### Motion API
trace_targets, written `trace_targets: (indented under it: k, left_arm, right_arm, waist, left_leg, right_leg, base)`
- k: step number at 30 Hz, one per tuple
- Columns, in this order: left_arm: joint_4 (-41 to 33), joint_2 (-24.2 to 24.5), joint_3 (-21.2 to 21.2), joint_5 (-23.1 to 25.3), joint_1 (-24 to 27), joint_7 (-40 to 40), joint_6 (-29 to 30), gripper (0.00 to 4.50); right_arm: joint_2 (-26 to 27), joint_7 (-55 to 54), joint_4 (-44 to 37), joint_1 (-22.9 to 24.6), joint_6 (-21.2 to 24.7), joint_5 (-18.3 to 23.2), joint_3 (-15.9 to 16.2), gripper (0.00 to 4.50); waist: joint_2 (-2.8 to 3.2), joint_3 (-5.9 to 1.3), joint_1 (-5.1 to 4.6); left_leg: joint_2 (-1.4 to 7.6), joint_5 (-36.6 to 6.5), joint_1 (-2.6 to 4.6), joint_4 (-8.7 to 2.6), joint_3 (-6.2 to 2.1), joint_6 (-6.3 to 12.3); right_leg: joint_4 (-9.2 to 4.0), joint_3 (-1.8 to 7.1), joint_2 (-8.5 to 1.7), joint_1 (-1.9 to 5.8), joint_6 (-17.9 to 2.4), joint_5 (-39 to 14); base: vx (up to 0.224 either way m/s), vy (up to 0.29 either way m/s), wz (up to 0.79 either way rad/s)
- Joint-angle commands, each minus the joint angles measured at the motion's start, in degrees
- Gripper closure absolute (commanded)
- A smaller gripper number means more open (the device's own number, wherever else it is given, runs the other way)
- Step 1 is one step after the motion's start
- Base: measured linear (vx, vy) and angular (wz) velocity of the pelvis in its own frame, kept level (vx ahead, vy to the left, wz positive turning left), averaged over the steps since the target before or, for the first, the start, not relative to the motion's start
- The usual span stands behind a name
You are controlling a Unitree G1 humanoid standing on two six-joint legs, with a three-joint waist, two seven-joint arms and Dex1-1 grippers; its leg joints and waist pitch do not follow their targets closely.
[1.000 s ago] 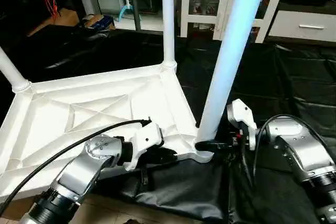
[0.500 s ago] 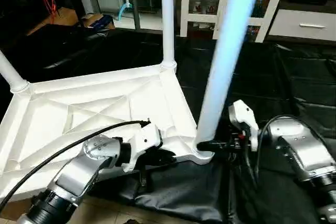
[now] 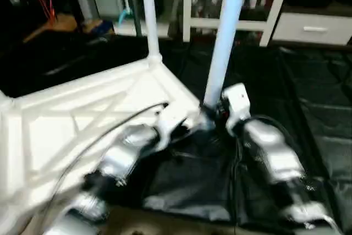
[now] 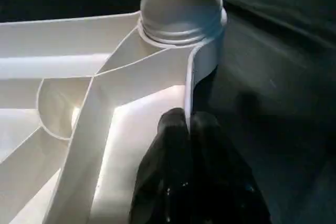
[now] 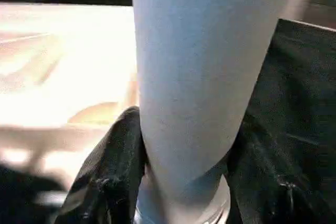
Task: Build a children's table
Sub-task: Rotate leg to tighten
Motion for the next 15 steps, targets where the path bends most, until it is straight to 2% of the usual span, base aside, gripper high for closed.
trace_targets:
  k: [1, 3, 5, 6, 7, 8, 9, 10, 11, 12, 13, 14, 15]
  left_arm:
    - [3.9, -1.1, 5.2, 0.8, -3.9, 9.6, -2.0, 4.5]
    - [5.9, -1.5, 5.5, 1.0, -4.8, 10.7, -2.8, 4.5]
    - [9.2, -1.9, 6.1, 1.3, -6.3, 12.3, -4.7, 4.5]
    - [9.8, -1.9, 6.2, 1.4, -6.6, 12.4, -5.2, 4.5]
    - [10.4, -1.8, 6.4, 1.2, -6.8, 12.2, -5.8, 4.5]
    - [10.5, -1.8, 6.4, 1.2, -6.8, 12.1, -6.0, 4.5]
    - [10.9, -1.6, 6.5, 1.3, -6.9, 11.7, -6.7, 4.5]
    - [10.8, -1.4, 6.5, 1.3, -6.7, 11.4, -6.9, 4.5]
    - [10.7, -1.1, 6.4, 1.4, -6.6, 10.9, -7.2, 4.5]
    - [10.4, -1.0, 6.4, 1.3, -6.4, 10.6, -7.2, 4.5]
    - [8.5, 0.0, 6.2, 0.9, -5.2, 8.1, -7.4, 4.5]
    - [8.5, 0.0, 6.2, 0.9, -5.2, 8.1, -7.4, 4.5]
    - [7.9, 0.3, 6.0, 0.8, -4.8, 7.2, -7.7, 4.5]
  right_arm:
    - [2.9, -4.5, 3.4, 0.5, -0.2, 0.1, 0.6, 2.64]
    - [4.2, -5.5, 4.3, -0.4, -2.2, 0.5, 0.1, 2.64]
    - [6.2, -4.0, 5.1, -2.3, -5.1, 1.8, -0.5, 2.64]
    - [6.6, -2.5, 5.0, -2.8, -6.0, 2.3, -0.3, 2.64]
    - [7.0, 0.0, 4.6, -3.3, -7.0, 3.6, -0.7, 2.64]
    - [7.1, 0.6, 4.4, -3.2, -7.0, 3.9, -0.8, 2.64]
    - [7.2, 2.7, 3.6, -3.2, -7.0, 4.9, -1.0, 2.64]
    - [6.9, 3.9, 3.0, -3.0, -7.3, 5.2, -0.9, 2.08]
    - [6.6, 5.2, 2.4, -2.8, -8.0, 5.6, -0.7, 2.08]
    - [6.3, 5.8, 2.0, -2.7, -8.0, 5.8, -0.6, 1.94]
    - [4.5, 9.3, 0.1, -2.0, -8.0, 6.8, -0.1, 1.94]
    - [4.5, 9.3, 0.1, -2.0, -8.0, 6.8, -0.1, 1.87]
    - [3.9, 10.2, -0.3, -1.8, -7.9, 7.0, 0.0, 1.87]
  waist:
    - [0.46, -3.2, -1.24]
    - [0.63, -3.26, -1.65]
    - [0.51, -3.29, -1.93]
    - [-0.03, -3.33, -2.07]
    - [-0.2, -3.41, -1.98]
    - [-0.07, -3.39, -1.88]
    - [0.11, -3.44, -1.97]
    - [0.13, -3.58, -1.97]
    - [0.28, -3.61, -1.91]
    - [0.25, -3.59, -1.83]
    - [-0.22, -3.52, -1.79]
    - [-0.14, -3.56, -1.68]
    - [-0.15, -3.35, -2.2]
  left_leg:
    - [1.28, -34.9, 3.04, -6.09, -1.87, -1.99]
    - [1.65, -37.1, 2.83, -6.8, -2.19, -1.93]
    - [1.12, -37.2, 3.37, -6.48, -1.72, -1.42]
    - [0.68, -36.2, 3.23, -6.15, -1.58, -0.61]
    - [0.49, -34.1, 2.95, -5.95, -1.49, 0.44]
    - [0.53, -33.6, 3.04, -5.97, -1.43, 0.88]
    - [0.68, -32.6, 2.84, -6.09, -1.44, 1.39]
    - [1.08, -32.0, 2.28, -6.44, -1.64, 1.58]
    - [1.29, -31.8, 2.09, -6.66, -1.72, 1.5]
    - [1.41, -32.2, 2.15, -6.79, -1.62, 1.22]
    - [1.24, -32.8, 2.44, -6.63, -1.34, 1.5]
    - [1.2, -32.6, 2.41, -6.5, -1.35, 1.73]
    - [1.15, -31.7, 1.49, -6.74, -1.59, 2.03]
  right_leg:
    - [-5.73, -1.03, -1.35, 1.31, -4.3, -31.6]
    - [-5.43, -1.27, -1.5, 2.19, -4.7, -27.6]
    - [-6.0, -1.11, -1.68, 1.47, -5.5, -27.7]
    - [-6.32, -1.39, -1.86, 1.69, -5.3, -29.3]
    - [-6.56, -1.44, -2.44, 1.87, -4.8, -31.3]
    - [-6.73, -1.46, -2.49, 1.8, -4.6, -31.9]
    - [-6.73, -1.66, -2.57, 2.08, -4.7, -31.2]
    - [-6.35, -2.04, -2.76, 2.79, -5.1, -28.8]
    - [-6.14, -2.13, -2.86, 2.99, -5.3, -27.4]
    - [-6.02, -2.04, -2.87, 2.79, -5.9, -25.7]
    - [-6.24, -2.02, -2.9, 2.53, -6.3, -25.9]
    - [-6.07, -2.0, -3.02, 2.56, -6.3, -26.1]
    - [-5.75, -2.15, -3.03, 3.19, -5.8, -26.3]
  base:
    - [-0.034, 0.054, -0.05]
    - [-0.027, 0.054, -0.05]
    - [-0.011, 0.026, -0.02]
    - [0.0, 0.0, 0.0]
    - [0.0, 0.0, 0.0]
    - [0.0, 0.0, 0.0]
    - [0.0, 0.0, 0.0]
    - [0.0, 0.0, 0.0]
    - [0.0, 0.0, 0.0]
    - [0.0, 0.0, 0.0]
    - [0.0, 0.0, 0.0]
    - [0.0, 0.0, 0.0]
    - [0.0, 0.0, 0.0]
